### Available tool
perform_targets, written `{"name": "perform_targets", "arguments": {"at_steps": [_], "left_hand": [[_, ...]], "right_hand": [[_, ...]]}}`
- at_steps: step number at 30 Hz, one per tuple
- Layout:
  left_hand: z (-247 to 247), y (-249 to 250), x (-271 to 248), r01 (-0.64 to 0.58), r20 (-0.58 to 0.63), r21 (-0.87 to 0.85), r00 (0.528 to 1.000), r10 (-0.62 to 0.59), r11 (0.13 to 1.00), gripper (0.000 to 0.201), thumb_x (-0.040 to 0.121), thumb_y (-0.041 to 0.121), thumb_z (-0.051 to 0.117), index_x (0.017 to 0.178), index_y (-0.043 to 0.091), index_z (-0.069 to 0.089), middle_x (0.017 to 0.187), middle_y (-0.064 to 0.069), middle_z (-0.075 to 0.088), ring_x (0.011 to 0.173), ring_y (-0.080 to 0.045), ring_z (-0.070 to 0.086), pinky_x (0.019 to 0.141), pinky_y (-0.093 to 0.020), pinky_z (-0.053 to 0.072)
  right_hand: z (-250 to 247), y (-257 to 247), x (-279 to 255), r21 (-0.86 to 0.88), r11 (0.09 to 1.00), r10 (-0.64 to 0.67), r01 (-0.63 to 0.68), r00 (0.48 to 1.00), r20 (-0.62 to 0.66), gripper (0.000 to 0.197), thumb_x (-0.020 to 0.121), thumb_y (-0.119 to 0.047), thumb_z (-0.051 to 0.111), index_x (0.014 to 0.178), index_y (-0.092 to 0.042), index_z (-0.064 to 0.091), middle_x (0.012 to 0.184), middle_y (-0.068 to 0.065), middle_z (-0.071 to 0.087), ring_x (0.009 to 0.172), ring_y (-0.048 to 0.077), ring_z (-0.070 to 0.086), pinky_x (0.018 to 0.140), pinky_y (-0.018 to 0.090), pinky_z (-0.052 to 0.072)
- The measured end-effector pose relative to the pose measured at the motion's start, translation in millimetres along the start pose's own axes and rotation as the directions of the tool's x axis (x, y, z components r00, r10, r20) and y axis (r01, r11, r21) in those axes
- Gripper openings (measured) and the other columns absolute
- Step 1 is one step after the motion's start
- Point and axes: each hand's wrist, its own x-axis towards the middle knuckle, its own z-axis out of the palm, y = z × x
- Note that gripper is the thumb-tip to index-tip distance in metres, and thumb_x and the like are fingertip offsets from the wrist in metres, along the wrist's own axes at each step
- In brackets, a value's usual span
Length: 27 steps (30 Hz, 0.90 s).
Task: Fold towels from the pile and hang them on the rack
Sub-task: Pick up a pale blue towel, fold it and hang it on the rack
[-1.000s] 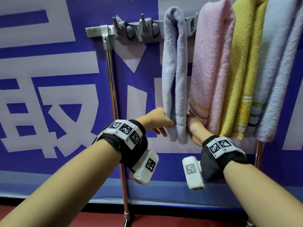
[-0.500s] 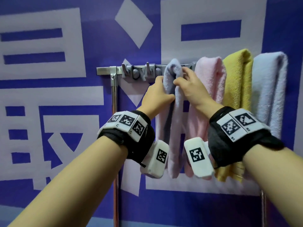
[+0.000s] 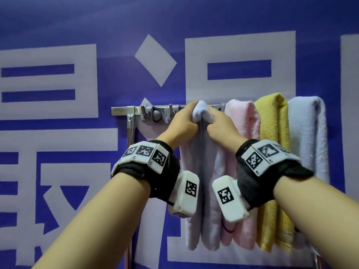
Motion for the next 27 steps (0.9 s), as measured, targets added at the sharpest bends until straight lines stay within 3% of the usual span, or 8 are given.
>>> {"name": "perform_targets", "arguments": {"at_steps": [4, 8, 11, 14, 17, 21, 24, 27], "left_hand": [[-4.4, -0.8, 9.0, 0.006, -0.101, -0.114, 0.995, -0.018, 0.993, 0.046, 0.068, -0.005, 0.036, 0.098, 0.018, 0.062, 0.099, -0.001, 0.062, 0.092, -0.011, 0.055, 0.082, -0.024, 0.042], [-2.1, 0.7, 16.5, 0.083, -0.218, -0.067, 0.971, -0.096, 0.994, 0.059, 0.079, -0.01, 0.038, 0.136, 0.003, 0.047, 0.135, -0.013, 0.053, 0.126, -0.021, 0.049, 0.093, -0.014, 0.035], [-3.7, -0.1, 18.2, 0.098, -0.237, -0.099, 0.964, -0.119, 0.99, 0.051, 0.085, -0.007, 0.036, 0.134, 0.001, 0.048, 0.132, -0.011, 0.055, 0.124, -0.018, 0.049, 0.091, -0.013, 0.033], [-3.7, -7.0, 14.6, 0.05, -0.167, -0.049, 0.984, -0.057, 0.998, 0.043, 0.07, 0.013, 0.037, 0.098, 0.0, 0.067, 0.094, -0.011, 0.069, 0.088, -0.023, 0.062, 0.079, -0.033, 0.047], [-3.3, -14.4, 8.9, 0.085, -0.057, -0.016, 0.995, -0.086, 0.996, 0.038, 0.081, 0.009, 0.04, 0.106, 0.006, 0.069, 0.104, -0.013, 0.07, 0.102, -0.028, 0.064, 0.09, -0.042, 0.051], [-6.9, -17.6, 4.0, 0.126, 0.057, -0.087, 0.991, -0.121, 0.988, 0.044, 0.082, -0.011, 0.031, 0.092, 0.015, 0.064, 0.091, -0.005, 0.063, 0.087, -0.018, 0.057, 0.072, -0.025, 0.046], [-6.0, -14.0, -0.2, 0.145, 0.111, -0.09, 0.985, -0.135, 0.985, 0.042, 0.086, -0.01, 0.031, 0.076, 0.022, 0.057, 0.077, 0.001, 0.055, 0.079, -0.014, 0.049, 0.063, -0.019, 0.04], [-1.8, -8.5, -4.5, 0.176, 0.148, -0.142, 0.977, -0.155, 0.974, 0.035, 0.092, -0.002, 0.035, 0.077, 0.022, 0.055, 0.074, 0.004, 0.053, 0.072, -0.008, 0.048, 0.063, -0.02, 0.039]], "right_hand": [[-10.3, 5.1, 15.1, 0.146, 0.987, 0.084, -0.064, 0.987, -0.135, 0.05, 0.081, 0.007, 0.038, 0.125, -0.006, 0.058, 0.127, 0.012, 0.06, 0.112, 0.019, 0.055, 0.083, 0.016, 0.037], [-12.1, -4.1, 28.4, 0.245, 0.967, 0.13, -0.067, 0.959, -0.251, 0.058, 0.082, 0.005, 0.037, 0.135, -0.013, 0.05, 0.137, 0.009, 0.053, 0.128, 0.019, 0.048, 0.096, 0.014, 0.033], [-11.0, -7.3, 33.3, 0.256, 0.964, 0.142, -0.072, 0.954, -0.264, 0.053, 0.082, 0.005, 0.04, 0.129, -0.013, 0.056, 0.131, 0.01, 0.058, 0.123, 0.019, 0.052, 0.091, 0.012, 0.035], [-7.8, -2.6, 31.0, 0.191, 0.978, 0.123, -0.083, 0.971, -0.207, 0.042, 0.081, 0.002, 0.045, 0.112, -0.013, 0.069, 0.11, 0.011, 0.069, 0.103, 0.021, 0.061, 0.077, 0.017, 0.043], [-6.4, 3.4, 22.6, 0.127, 0.991, 0.062, -0.045, 0.99, -0.128, 0.039, 0.079, 0.003, 0.042, 0.099, -0.012, 0.072, 0.089, 0.006, 0.068, 0.087, 0.02, 0.06, 0.068, 0.023, 0.044], [-9.8, 6.0, 13.7, 0.172, 0.985, 0.02, -0.009, 0.998, -0.062, 0.046, 0.077, 0.01, 0.038, 0.105, -0.01, 0.069, 0.093, 0.002, 0.064, 0.086, 0.011, 0.053, 0.059, 0.007, 0.039], [-9.3, 6.0, 9.8, 0.144, 0.989, -0.006, 0.011, 0.999, -0.036, 0.044, 0.076, 0.012, 0.038, 0.103, -0.007, 0.067, 0.095, 0.004, 0.062, 0.092, 0.015, 0.052, 0.068, 0.02, 0.04], [-7.2, 5.4, 3.0, 0.115, 0.993, -0.012, 0.013, 1.0, -0.006, 0.04, 0.075, 0.013, 0.038, 0.093, -0.013, 0.064, 0.083, 0.0, 0.057, 0.085, 0.016, 0.048, 0.06, 0.019, 0.036]]}}
